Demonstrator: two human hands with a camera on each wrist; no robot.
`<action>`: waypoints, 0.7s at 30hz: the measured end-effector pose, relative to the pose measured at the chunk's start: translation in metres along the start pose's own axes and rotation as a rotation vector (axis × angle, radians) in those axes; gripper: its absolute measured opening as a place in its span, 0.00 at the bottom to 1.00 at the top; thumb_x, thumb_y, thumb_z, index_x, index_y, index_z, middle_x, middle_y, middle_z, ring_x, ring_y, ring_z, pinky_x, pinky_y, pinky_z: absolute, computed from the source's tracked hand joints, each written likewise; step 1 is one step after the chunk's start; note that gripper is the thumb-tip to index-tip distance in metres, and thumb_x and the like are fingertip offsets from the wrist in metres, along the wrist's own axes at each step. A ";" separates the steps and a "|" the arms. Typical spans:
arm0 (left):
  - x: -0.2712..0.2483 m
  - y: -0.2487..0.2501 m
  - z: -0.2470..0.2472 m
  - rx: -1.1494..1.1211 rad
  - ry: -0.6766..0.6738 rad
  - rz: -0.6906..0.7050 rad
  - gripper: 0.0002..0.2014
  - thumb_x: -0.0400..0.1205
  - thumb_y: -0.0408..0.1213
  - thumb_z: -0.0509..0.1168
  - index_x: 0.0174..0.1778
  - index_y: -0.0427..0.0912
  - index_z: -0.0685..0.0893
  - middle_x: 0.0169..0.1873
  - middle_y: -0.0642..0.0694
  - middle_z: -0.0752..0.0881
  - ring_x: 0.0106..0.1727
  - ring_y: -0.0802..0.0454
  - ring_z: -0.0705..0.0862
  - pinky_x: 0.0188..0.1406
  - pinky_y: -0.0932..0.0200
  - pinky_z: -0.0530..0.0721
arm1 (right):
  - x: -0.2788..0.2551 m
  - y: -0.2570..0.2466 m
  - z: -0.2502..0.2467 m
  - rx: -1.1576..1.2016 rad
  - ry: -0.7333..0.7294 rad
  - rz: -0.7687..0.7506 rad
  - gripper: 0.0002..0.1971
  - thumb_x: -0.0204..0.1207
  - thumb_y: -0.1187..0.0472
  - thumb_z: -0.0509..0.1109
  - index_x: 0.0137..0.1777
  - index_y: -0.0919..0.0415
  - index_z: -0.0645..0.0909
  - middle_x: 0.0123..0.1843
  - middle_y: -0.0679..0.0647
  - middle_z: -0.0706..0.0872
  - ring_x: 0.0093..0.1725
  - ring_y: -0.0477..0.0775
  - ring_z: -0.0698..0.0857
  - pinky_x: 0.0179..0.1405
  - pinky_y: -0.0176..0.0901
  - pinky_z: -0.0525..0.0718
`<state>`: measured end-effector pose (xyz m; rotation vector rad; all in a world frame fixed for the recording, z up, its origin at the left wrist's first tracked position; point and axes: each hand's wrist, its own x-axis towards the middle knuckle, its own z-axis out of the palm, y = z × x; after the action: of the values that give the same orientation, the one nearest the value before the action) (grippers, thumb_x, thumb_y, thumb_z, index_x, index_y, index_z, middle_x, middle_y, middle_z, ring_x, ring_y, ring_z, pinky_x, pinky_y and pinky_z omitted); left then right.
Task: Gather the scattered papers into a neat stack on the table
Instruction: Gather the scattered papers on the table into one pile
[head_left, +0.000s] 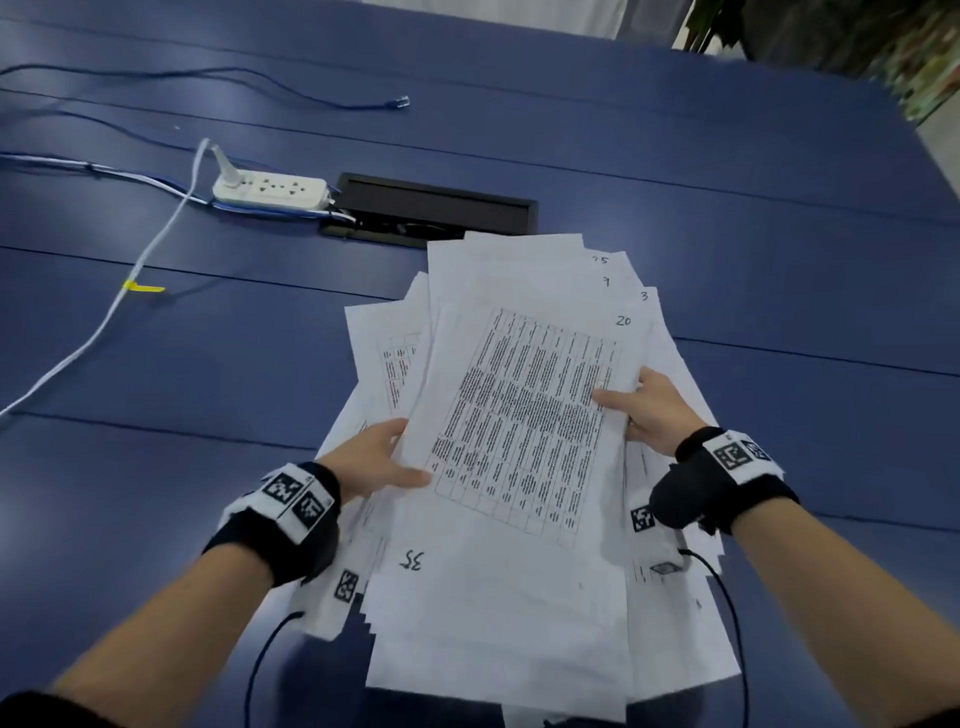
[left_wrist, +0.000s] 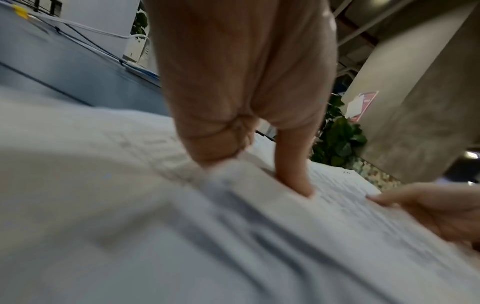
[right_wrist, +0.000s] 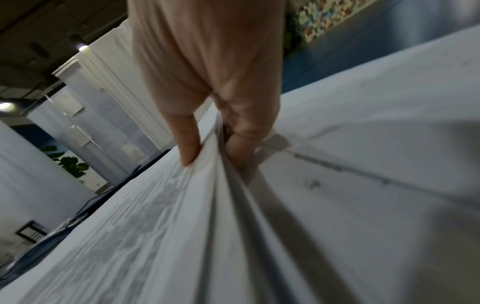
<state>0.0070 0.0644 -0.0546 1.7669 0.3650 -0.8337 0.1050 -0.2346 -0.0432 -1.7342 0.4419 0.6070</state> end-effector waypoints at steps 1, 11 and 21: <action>0.000 -0.002 0.004 -0.011 0.051 0.022 0.28 0.73 0.28 0.73 0.69 0.40 0.73 0.63 0.43 0.84 0.64 0.44 0.83 0.61 0.47 0.83 | -0.002 0.001 0.003 0.005 0.015 -0.021 0.20 0.76 0.72 0.69 0.67 0.63 0.75 0.60 0.58 0.85 0.52 0.58 0.87 0.45 0.53 0.89; -0.018 0.001 0.022 -0.002 0.123 0.055 0.23 0.80 0.31 0.65 0.70 0.48 0.69 0.52 0.46 0.82 0.46 0.49 0.81 0.35 0.62 0.76 | -0.012 0.011 -0.019 0.041 0.162 -0.083 0.21 0.77 0.68 0.69 0.69 0.69 0.74 0.67 0.64 0.82 0.62 0.66 0.83 0.64 0.63 0.81; -0.034 -0.012 0.032 0.239 0.176 0.181 0.40 0.72 0.36 0.75 0.80 0.43 0.63 0.68 0.47 0.77 0.63 0.53 0.77 0.65 0.62 0.72 | -0.076 0.070 0.001 -0.108 0.125 -0.098 0.28 0.80 0.68 0.64 0.78 0.59 0.59 0.69 0.57 0.77 0.63 0.59 0.80 0.56 0.53 0.83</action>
<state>-0.0357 0.0440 -0.0441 2.0697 0.2215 -0.6135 0.0036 -0.2526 -0.0518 -1.8929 0.4146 0.4608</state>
